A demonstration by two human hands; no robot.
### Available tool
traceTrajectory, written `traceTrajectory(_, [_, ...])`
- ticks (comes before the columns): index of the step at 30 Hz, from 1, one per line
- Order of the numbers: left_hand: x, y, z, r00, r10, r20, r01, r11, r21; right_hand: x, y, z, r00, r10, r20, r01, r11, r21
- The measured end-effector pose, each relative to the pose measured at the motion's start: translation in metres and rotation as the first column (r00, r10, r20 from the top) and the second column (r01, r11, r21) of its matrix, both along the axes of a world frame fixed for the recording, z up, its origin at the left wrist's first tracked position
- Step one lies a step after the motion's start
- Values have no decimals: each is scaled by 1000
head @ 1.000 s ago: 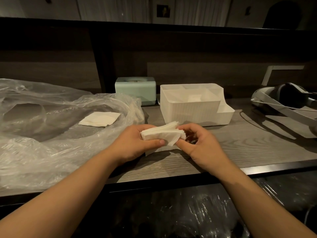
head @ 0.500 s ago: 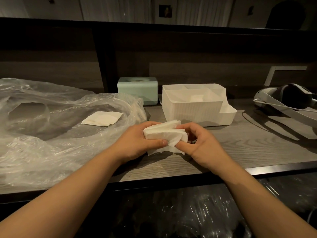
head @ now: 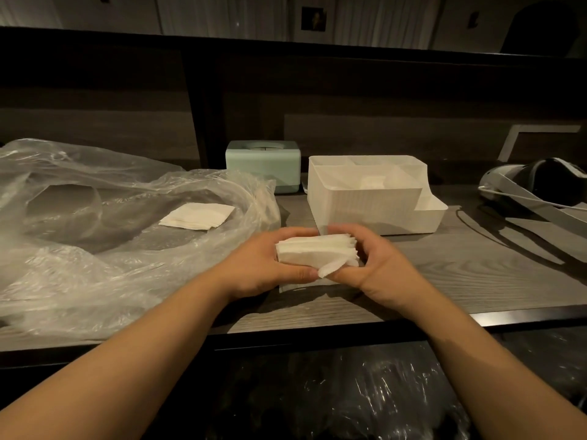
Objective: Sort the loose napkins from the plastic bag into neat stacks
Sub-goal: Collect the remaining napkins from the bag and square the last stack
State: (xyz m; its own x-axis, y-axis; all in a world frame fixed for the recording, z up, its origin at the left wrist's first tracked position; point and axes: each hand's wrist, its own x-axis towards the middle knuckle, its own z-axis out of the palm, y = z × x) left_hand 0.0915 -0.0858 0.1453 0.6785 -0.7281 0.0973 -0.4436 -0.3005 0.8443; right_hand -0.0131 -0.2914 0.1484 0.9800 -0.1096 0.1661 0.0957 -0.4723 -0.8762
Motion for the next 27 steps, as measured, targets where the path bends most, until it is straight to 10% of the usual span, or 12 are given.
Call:
traceTrajectory(12, [-3,-2,5,985,54,161,-93,966,241,-3,7,-2,996,-41,80,39,999,35])
traceTrajectory(27, [-5,-1,4,997,73,31,-75,995,66,-7,7,1,994,-71,87,68,997,45])
